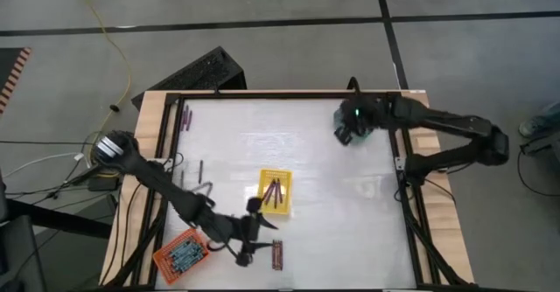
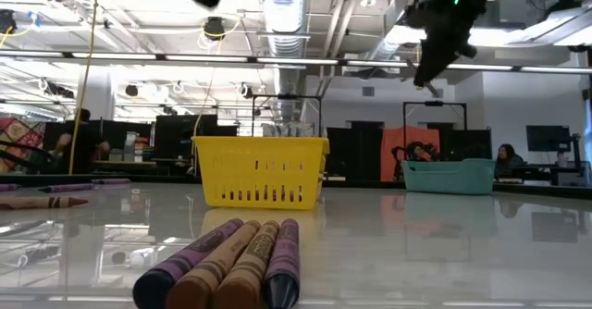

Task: Sort crayons
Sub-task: Put the brown crayon into the green bin

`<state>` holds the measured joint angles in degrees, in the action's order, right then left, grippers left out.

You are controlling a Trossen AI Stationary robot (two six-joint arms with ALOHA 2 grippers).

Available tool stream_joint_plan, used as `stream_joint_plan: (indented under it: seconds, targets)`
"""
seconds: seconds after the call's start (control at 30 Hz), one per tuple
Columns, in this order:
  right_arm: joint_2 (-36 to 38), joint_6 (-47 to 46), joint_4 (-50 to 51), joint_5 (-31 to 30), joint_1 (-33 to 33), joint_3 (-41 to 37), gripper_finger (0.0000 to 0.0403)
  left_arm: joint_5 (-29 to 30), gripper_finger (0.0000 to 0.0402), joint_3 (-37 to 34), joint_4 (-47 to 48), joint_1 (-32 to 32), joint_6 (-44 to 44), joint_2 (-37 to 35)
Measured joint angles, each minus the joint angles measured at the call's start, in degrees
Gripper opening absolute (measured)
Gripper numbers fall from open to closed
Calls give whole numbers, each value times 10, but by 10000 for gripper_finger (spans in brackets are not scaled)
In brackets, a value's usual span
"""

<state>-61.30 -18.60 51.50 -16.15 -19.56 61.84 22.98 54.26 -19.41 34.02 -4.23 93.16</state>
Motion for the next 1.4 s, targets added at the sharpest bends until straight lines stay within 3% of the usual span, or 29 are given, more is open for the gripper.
stream_joint_plan:
  seconds: [0.17,0.33,0.43,0.9,1.4]
  targets:
    - [-43,23,26,57,-105,0,1,11,186,0,-81,17,-16,73]
    - [-102,39,40,90,-165,0,2,62,178,1,-90,35,-37,83]
    - [-139,51,47,101,-185,0,3,94,174,1,-100,51,-29,82]
    - [-244,67,86,104,-221,-1,11,97,174,1,-110,78,-32,82]
    - [-194,72,64,72,-226,-1,167,114,174,1,-98,87,-60,82]
